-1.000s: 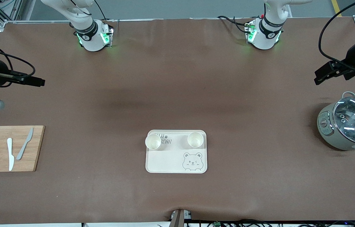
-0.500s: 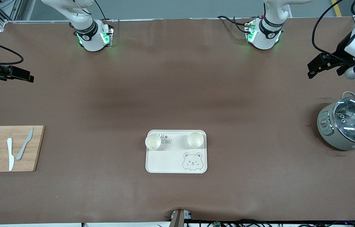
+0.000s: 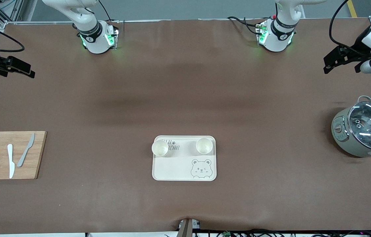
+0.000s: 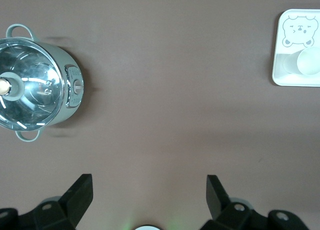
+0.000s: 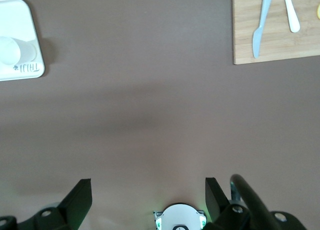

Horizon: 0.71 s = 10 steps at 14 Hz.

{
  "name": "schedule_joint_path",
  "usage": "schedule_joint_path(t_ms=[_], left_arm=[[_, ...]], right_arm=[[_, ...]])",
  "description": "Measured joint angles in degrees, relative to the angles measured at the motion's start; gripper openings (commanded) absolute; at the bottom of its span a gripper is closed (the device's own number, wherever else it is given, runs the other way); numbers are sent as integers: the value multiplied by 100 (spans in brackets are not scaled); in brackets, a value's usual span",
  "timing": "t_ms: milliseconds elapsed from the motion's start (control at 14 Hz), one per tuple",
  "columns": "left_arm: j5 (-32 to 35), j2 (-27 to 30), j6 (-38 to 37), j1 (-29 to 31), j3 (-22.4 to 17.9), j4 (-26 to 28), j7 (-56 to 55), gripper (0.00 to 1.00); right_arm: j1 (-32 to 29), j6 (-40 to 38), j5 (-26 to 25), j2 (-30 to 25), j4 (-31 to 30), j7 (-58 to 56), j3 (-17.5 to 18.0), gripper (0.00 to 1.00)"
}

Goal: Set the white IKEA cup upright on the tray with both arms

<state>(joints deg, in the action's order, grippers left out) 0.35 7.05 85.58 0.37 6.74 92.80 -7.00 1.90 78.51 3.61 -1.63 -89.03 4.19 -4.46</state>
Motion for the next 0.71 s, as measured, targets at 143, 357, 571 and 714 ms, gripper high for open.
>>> schedule_joint_path(t_ms=[143, 357, 571, 714], left_arm=[[0, 12, -108, 4, -16, -47, 2, 100], [-1, 12, -139, 4, -16, -50, 2, 100], [-1, 12, -140, 4, -16, -50, 2, 100], [-1, 10, -140, 6, -17, -50, 2, 100]], right_arm=[[326, 57, 0, 1, 13, -25, -415, 100], [385, 97, 0, 1, 222, -23, -493, 100], [378, 98, -1, 2, 324, -22, -509, 100], [352, 91, -1, 5, 324, -24, -506, 100]])
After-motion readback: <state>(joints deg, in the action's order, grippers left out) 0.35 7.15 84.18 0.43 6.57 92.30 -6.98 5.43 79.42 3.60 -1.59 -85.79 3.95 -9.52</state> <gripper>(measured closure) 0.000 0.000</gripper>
